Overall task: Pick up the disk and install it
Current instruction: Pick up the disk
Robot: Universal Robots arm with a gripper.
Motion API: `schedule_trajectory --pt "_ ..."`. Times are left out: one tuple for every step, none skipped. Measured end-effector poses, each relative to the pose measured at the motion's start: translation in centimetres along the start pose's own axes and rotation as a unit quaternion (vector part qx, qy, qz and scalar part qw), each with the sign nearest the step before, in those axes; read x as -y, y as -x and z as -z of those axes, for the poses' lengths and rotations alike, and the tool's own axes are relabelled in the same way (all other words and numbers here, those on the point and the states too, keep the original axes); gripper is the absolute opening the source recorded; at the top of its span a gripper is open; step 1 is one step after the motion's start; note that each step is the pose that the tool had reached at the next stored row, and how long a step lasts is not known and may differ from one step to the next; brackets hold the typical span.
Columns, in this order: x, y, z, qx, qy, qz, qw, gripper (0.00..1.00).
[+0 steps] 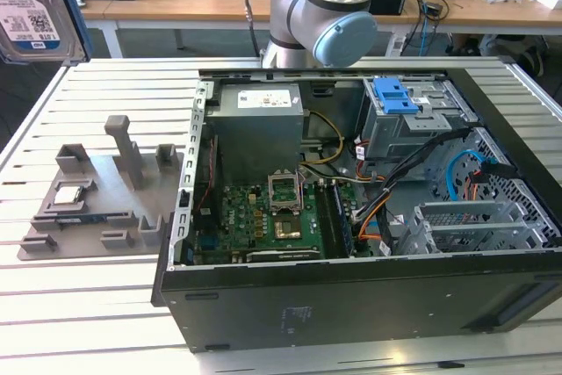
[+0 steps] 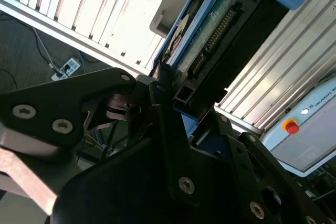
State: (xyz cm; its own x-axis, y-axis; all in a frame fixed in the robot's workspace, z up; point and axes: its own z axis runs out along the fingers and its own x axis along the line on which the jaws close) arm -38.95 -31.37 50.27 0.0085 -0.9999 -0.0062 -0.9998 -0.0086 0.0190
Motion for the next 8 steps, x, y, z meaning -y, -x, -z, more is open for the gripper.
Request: schedule_trajectory --pt "-0.01 0.0 0.24 0.0 0.0 0.0 1.0 0.36" --pt "-0.01 0.0 0.5 0.0 0.0 0.0 1.0 0.36" --pt "-0.01 0.0 0.7 0.0 0.0 0.0 1.0 0.36" --pt "-0.02 0.0 1.04 0.0 -0.0001 0.0 1.0 0.36" --pt "-0.03 0.01 1.4 0.0 0.0 0.0 1.0 0.36" --pt "-0.03 0.01 1.73 0.0 0.0 0.0 1.0 0.36" --pt "-0.05 0.01 2.34 0.0 -0.0001 0.0 1.0 0.36" --pt "-0.05 0.01 2.55 0.0 0.0 0.0 1.0 0.36"
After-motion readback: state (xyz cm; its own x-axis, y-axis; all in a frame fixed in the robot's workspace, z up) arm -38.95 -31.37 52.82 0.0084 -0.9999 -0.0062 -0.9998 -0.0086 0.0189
